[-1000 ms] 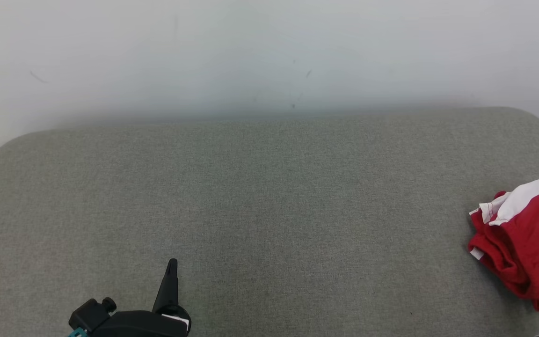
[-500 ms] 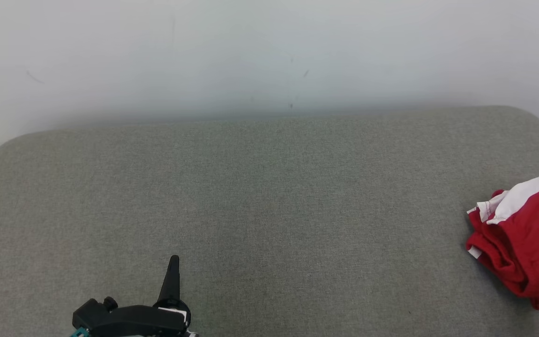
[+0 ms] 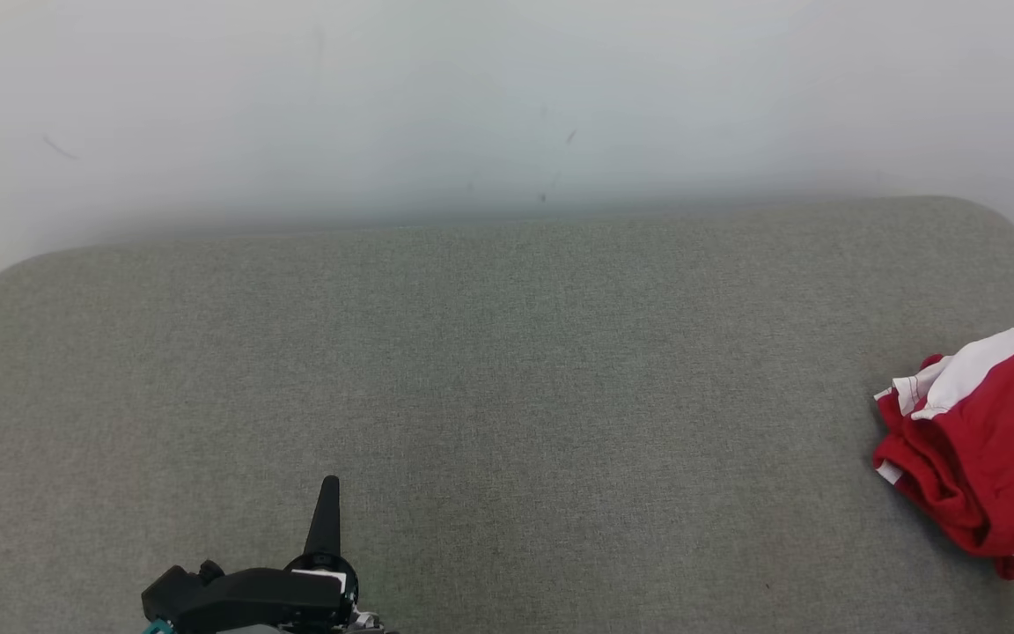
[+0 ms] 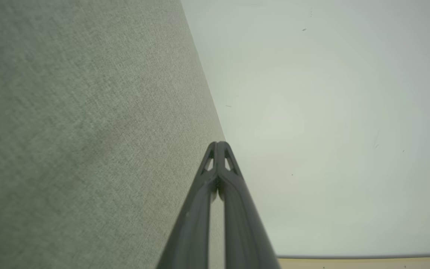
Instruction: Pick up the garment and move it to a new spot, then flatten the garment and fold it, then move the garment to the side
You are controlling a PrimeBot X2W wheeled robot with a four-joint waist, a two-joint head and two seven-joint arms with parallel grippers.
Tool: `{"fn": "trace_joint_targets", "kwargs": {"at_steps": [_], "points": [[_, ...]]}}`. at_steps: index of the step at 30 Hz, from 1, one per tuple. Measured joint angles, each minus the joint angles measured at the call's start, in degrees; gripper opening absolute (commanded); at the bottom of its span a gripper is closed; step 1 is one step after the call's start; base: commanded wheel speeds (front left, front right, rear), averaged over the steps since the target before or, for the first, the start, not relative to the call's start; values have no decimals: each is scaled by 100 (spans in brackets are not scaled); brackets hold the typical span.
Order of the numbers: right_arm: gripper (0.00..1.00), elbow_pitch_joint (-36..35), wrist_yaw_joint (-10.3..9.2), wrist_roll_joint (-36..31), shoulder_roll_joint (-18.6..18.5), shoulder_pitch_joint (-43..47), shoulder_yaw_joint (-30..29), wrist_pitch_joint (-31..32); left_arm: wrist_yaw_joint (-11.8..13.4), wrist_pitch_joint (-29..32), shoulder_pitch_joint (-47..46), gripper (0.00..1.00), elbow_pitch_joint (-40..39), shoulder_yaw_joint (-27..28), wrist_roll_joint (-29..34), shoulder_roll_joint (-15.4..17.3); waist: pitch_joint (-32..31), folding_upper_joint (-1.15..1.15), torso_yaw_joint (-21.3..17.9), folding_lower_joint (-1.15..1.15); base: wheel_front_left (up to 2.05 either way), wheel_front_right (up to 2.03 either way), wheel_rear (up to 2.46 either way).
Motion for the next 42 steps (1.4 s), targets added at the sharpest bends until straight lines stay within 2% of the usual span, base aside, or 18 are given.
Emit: {"fn": "trace_joint_targets", "kwargs": {"at_steps": [32,42], "points": [[0,659,0,1245,-63,-448,-768,512,-303,-25,-309,0,371,-153,-1390,-124,19,0,-79,-1,0,0,0],[0,664,0,1238,-60,-453,-806,534,-304,-25,-314,0,372,-155,-1396,-126,19,0,-79,-1,0,0,0]]}}
